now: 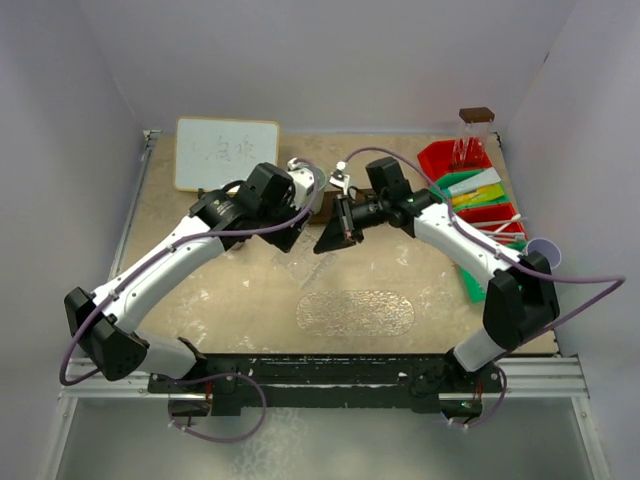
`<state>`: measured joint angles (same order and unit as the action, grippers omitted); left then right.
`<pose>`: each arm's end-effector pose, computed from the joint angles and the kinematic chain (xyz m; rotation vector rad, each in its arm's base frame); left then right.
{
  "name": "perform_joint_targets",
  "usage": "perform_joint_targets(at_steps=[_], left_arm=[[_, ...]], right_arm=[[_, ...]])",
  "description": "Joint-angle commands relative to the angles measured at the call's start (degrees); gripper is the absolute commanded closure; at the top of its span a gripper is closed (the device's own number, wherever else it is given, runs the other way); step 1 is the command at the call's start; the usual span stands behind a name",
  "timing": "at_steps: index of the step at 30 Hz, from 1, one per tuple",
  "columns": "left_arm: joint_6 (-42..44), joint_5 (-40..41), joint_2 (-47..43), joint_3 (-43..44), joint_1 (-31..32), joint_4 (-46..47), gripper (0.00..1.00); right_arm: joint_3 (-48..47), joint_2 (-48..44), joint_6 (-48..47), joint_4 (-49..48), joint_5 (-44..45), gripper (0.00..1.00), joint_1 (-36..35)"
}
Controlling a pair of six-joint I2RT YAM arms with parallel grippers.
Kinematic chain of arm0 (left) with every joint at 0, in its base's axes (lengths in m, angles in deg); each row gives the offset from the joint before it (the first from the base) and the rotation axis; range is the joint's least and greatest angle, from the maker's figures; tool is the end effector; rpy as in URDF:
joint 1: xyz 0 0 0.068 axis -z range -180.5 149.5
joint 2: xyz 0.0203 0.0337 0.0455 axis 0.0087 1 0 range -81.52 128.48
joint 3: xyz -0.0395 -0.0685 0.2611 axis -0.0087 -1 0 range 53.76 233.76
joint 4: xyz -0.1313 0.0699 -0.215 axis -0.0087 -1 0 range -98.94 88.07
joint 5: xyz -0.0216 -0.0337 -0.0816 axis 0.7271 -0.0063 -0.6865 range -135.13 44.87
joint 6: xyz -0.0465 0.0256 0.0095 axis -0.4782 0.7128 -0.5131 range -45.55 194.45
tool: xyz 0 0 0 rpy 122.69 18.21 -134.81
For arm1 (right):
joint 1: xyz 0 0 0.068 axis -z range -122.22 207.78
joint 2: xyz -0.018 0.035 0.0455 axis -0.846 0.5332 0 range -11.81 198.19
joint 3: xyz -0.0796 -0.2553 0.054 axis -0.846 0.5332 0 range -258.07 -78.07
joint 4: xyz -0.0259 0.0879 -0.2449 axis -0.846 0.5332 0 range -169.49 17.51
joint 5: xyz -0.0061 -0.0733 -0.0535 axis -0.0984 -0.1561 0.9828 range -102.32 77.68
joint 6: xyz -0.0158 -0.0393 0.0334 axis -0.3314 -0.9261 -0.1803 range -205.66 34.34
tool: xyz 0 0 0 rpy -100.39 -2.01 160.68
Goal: Prepare toiletry sets of a toothbrush and toothpaste on the tray
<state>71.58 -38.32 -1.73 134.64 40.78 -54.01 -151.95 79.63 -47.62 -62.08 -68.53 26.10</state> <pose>0.2175 -0.1856 0.3530 0.7605 2.3412 -0.1922 0.2868 0.2117 0.3070 -0.5153 2.3507 1.7062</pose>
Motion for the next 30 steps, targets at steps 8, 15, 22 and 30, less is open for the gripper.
perform_joint_targets(at_steps=[8,15,22,30], left_arm=[[-15.2,-10.9,-4.8,6.8,-10.3,5.6,0.21],[-18.1,-10.5,-4.2,10.4,-11.3,5.0,0.18],[-18.7,-9.2,-5.1,11.9,-11.7,5.0,0.10],[-18.1,-8.4,-4.5,12.8,-12.0,4.3,0.00]], right_arm=[[13.8,-13.3,2.1,-4.3,9.9,1.00,22.2],[7.2,-2.2,8.3,-18.8,11.9,1.00,27.8],[3.2,8.7,18.2,-34.2,13.8,1.00,27.8],[2.2,15.5,25.6,-46.4,14.7,1.00,26.0]])
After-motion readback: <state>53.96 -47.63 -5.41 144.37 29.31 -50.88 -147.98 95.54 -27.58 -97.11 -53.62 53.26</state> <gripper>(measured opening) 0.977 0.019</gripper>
